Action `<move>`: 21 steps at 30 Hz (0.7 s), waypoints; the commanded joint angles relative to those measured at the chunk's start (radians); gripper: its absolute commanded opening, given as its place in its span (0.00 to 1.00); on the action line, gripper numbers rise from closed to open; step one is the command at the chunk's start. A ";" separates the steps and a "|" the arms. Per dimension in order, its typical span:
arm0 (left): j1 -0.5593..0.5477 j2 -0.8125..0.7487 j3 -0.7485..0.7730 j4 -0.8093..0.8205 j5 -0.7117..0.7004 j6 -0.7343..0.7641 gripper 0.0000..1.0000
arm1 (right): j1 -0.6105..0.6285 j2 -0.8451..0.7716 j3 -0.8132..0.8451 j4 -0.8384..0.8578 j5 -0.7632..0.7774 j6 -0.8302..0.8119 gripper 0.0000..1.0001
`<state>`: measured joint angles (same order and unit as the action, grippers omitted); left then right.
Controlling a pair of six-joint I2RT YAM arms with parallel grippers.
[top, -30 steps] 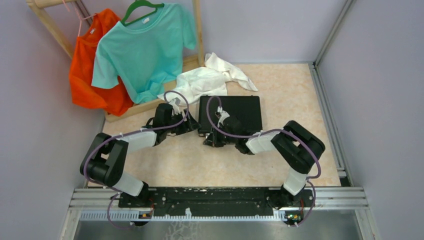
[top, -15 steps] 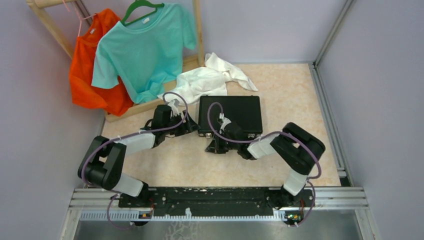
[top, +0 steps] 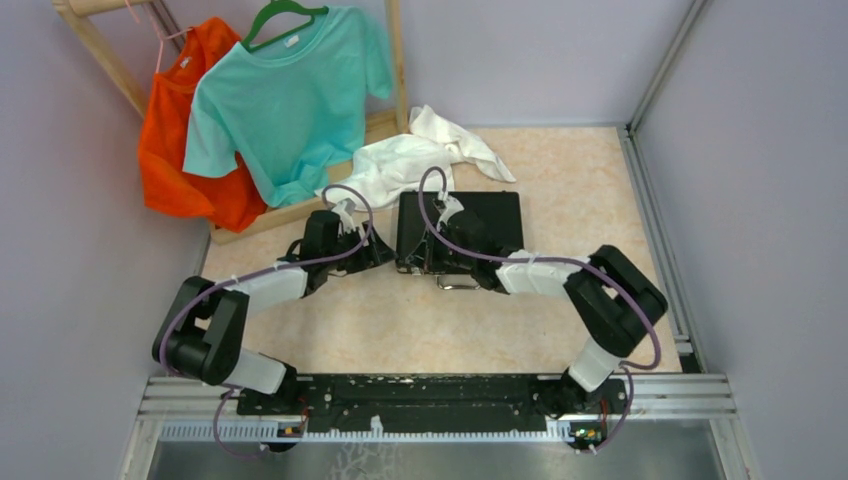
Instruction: Pack up texas hold em set
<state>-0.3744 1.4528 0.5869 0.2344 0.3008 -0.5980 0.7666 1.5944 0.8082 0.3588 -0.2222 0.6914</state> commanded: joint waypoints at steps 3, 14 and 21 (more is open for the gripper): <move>0.010 -0.031 -0.019 -0.041 -0.032 0.038 0.78 | -0.027 0.112 -0.056 0.030 -0.026 0.004 0.00; 0.012 -0.003 -0.026 -0.004 0.008 0.021 0.77 | -0.025 0.228 -0.205 0.196 0.003 0.086 0.00; 0.013 -0.031 -0.043 0.005 0.008 0.020 0.77 | 0.003 0.185 -0.174 0.177 -0.005 0.071 0.00</move>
<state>-0.3637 1.4418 0.5617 0.2218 0.2920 -0.5835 0.7704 1.7782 0.6182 0.6243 -0.3008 0.7490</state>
